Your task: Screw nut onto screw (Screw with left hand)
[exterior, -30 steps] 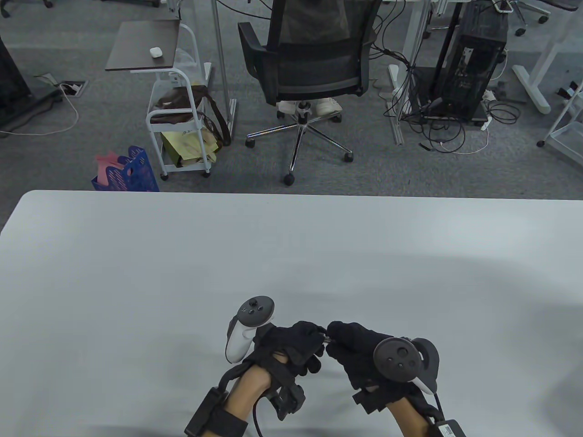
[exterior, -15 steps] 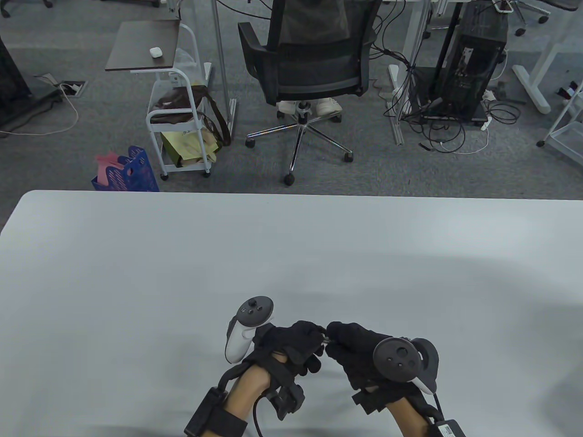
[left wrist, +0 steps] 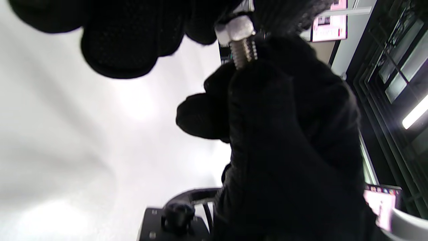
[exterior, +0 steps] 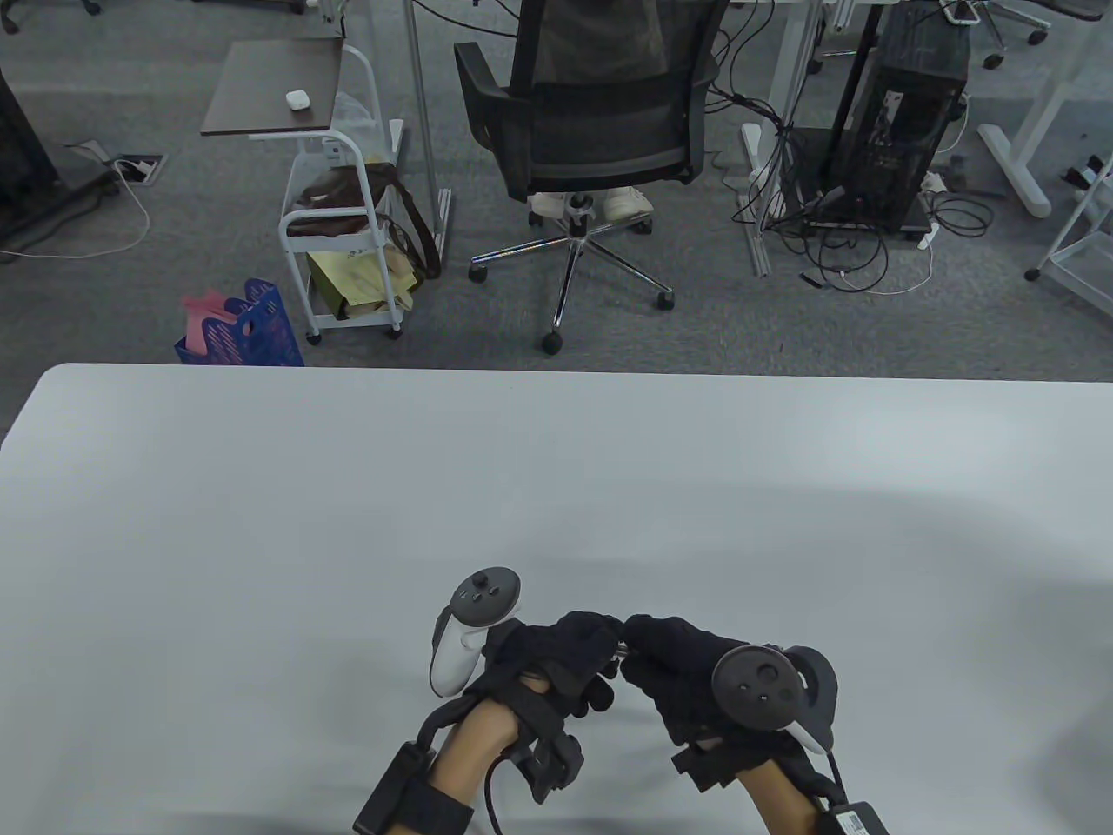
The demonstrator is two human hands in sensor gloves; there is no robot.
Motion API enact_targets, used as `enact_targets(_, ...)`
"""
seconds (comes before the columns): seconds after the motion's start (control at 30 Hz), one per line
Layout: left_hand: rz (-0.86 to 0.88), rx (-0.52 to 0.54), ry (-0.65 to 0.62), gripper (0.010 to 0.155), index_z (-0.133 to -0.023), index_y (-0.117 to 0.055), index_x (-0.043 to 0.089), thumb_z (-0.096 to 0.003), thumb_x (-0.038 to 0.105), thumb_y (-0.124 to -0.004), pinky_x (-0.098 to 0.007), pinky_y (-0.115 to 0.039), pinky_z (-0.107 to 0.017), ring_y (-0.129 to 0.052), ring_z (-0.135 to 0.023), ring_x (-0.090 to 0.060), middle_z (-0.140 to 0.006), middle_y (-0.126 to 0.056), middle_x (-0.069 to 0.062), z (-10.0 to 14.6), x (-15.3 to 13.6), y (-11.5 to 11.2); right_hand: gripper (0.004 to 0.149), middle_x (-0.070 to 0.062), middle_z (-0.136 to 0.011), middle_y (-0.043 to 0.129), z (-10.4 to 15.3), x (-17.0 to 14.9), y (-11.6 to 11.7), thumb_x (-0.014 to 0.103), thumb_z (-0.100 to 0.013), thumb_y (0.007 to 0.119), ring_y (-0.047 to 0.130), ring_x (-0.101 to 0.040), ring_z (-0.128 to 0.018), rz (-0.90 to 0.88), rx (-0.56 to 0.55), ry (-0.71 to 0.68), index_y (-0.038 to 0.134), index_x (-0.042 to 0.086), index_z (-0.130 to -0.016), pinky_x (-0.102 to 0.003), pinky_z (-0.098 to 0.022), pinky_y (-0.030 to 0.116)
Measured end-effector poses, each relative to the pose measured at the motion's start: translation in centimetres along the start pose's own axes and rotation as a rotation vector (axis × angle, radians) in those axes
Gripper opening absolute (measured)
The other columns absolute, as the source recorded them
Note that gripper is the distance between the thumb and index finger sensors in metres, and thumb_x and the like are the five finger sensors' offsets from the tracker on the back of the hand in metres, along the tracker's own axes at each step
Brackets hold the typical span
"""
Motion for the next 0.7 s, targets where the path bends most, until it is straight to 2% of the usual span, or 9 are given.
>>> enact_targets(0.07,-0.015,0.01,0.005,0.063,-0.091,-0.075,0.0,-0.0447,0.042,-0.068,-0.058,-0.074,-0.037,-0.092,-0.049,-0.048,-0.08,-0.08,-0.034,-0.03,-0.05,0.08,0.044,0.001,-0.061,0.104,0.0,0.02,0.0,0.04,-0.031,0.095,0.117,-0.01,-0.031,0.011,0.0,-0.003,0.088,0.024,-0.072,-0.036,-0.032,0.103)
enact_targets(0.13,-0.025,0.004,0.006,0.059,-0.087,-0.077,0.0,-0.0447,0.04,-0.069,-0.058,-0.074,-0.036,-0.092,-0.048,-0.047,-0.079,-0.082,-0.033,-0.09,0.06,0.03,0.045,0.001,-0.061,0.104,0.0,0.01,0.02,0.039,-0.031,0.095,0.117,-0.01,-0.031,0.021,0.003,-0.006,0.088,0.024,-0.072,-0.037,-0.032,0.103)
enact_targets(0.27,-0.031,-0.053,0.004,0.056,-0.092,-0.067,0.001,-0.0453,0.034,-0.068,-0.057,-0.072,-0.04,-0.089,-0.053,-0.046,-0.084,-0.074,-0.031,-0.17,0.28,-0.17,0.045,0.0,-0.061,0.104,0.01,0.05,0.05,0.039,-0.031,0.095,0.117,-0.01,-0.031,0.024,0.009,-0.007,0.088,0.024,-0.072,-0.037,-0.032,0.103)
enact_targets(0.37,-0.015,-0.025,-0.014,0.062,-0.097,-0.061,0.003,-0.0456,0.037,-0.067,-0.056,-0.072,-0.041,-0.088,-0.055,-0.045,-0.087,-0.072,-0.031,-0.09,0.26,-0.09,0.045,0.0,-0.061,0.104,0.0,-0.03,-0.04,0.04,-0.031,0.095,0.117,-0.01,-0.031,0.009,0.005,-0.001,0.088,0.024,-0.072,-0.036,-0.032,0.103)
enact_targets(0.47,-0.033,0.034,-0.005,0.064,-0.094,-0.07,0.0,-0.0446,0.041,-0.067,-0.057,-0.073,-0.037,-0.091,-0.05,-0.047,-0.082,-0.078,-0.034,0.05,0.14,0.22,0.045,0.0,-0.061,0.104,0.01,0.0,-0.02,0.039,-0.031,0.095,0.117,-0.01,-0.031,0.005,0.002,-0.002,0.088,0.024,-0.072,-0.037,-0.032,0.103)
enact_targets(0.53,-0.033,0.022,0.002,0.06,-0.088,-0.077,0.0,-0.0444,0.04,-0.068,-0.058,-0.074,-0.036,-0.092,-0.048,-0.048,-0.079,-0.082,-0.034,0.03,0.13,0.17,0.045,0.0,-0.061,0.104,0.01,0.03,0.06,0.04,-0.031,0.095,0.117,-0.01,-0.031,0.02,0.005,-0.006,0.088,0.024,-0.072,-0.037,-0.032,0.103)
enact_targets(0.7,-0.031,-0.05,-0.002,0.056,-0.092,-0.066,0.002,-0.0454,0.033,-0.067,-0.056,-0.072,-0.04,-0.088,-0.054,-0.045,-0.085,-0.073,-0.03,-0.08,0.38,-0.18,0.044,0.0,-0.061,0.104,0.02,0.06,0.08,0.039,-0.031,0.095,0.117,-0.01,-0.031,0.029,0.01,-0.01,0.088,0.024,-0.072,-0.037,-0.032,0.103)
Point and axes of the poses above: the tracker on the back of each hand, its own x axis roughly to the thumb side, its own z axis roughly from the fingertips to the wrist, y = z × x, the point moved 1 cm from there along -z, roughly from the wrist to the fingertips
